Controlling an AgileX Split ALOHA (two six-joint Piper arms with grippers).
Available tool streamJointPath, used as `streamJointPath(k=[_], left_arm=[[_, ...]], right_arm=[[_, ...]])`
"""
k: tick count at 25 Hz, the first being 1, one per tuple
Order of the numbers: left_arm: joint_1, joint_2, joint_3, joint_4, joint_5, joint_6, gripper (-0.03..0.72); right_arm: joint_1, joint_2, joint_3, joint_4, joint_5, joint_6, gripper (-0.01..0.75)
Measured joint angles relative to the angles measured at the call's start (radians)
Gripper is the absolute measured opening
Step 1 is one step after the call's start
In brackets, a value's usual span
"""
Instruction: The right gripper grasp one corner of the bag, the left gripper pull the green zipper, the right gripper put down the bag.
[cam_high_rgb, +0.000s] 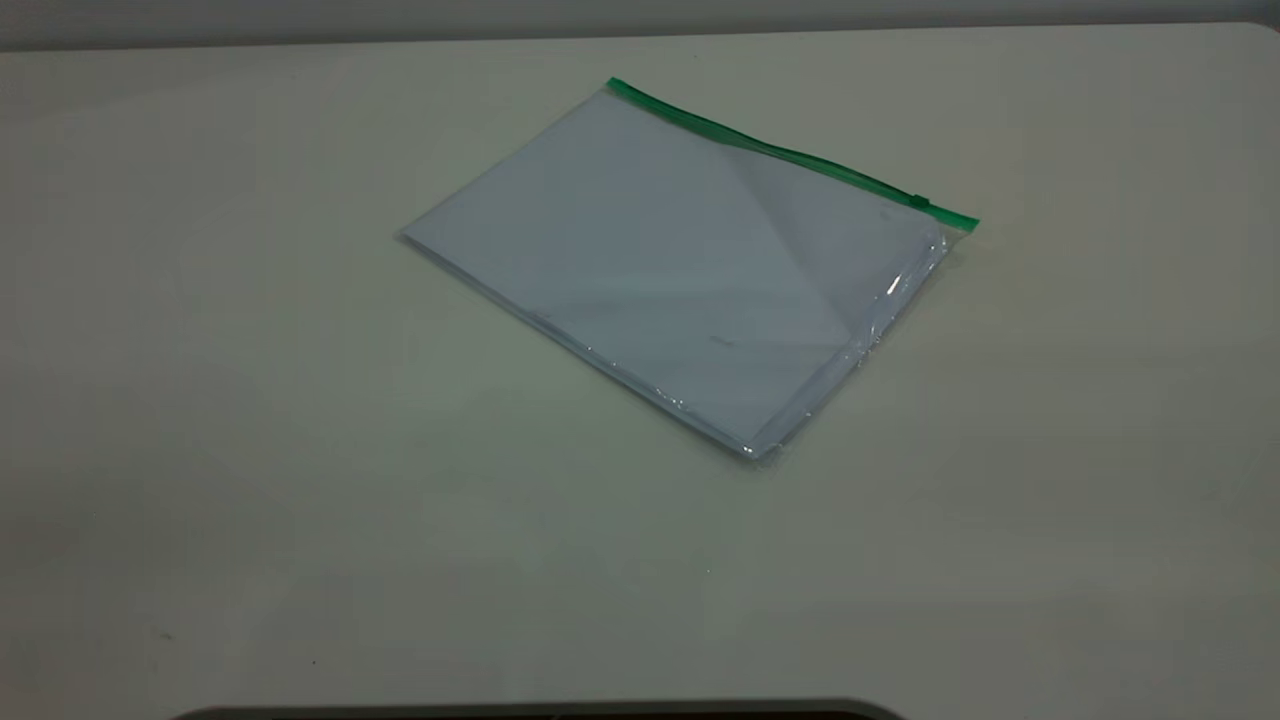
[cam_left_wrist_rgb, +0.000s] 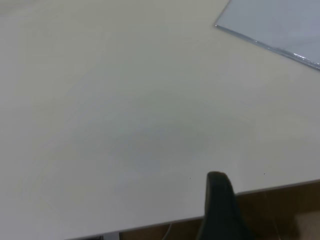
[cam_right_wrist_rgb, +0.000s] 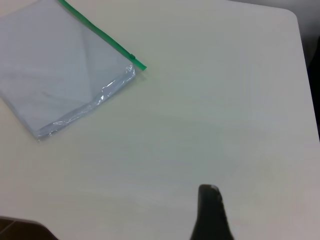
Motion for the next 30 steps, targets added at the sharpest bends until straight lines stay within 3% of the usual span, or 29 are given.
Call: streamJointPath(k=[8, 14, 30], left_arm=[[0.0, 0.018, -0.012, 0.027, -0.022, -0.091, 0.552], [0.0, 0.283, -0.114, 0.065, -0.115, -0.113, 0.552], [0.0, 1.243, -0.588, 0.04, -0.489, -0.102, 0.552]], right_arm=[[0.0, 0.0, 0.0, 0.005, -0.002, 0.002, 0.574], [0.0, 0.044, -0.051, 0.049, -0.086, 0.075, 0.564], [0.0, 0.976, -0.269, 0.168, -0.431, 0.0, 0.564]])
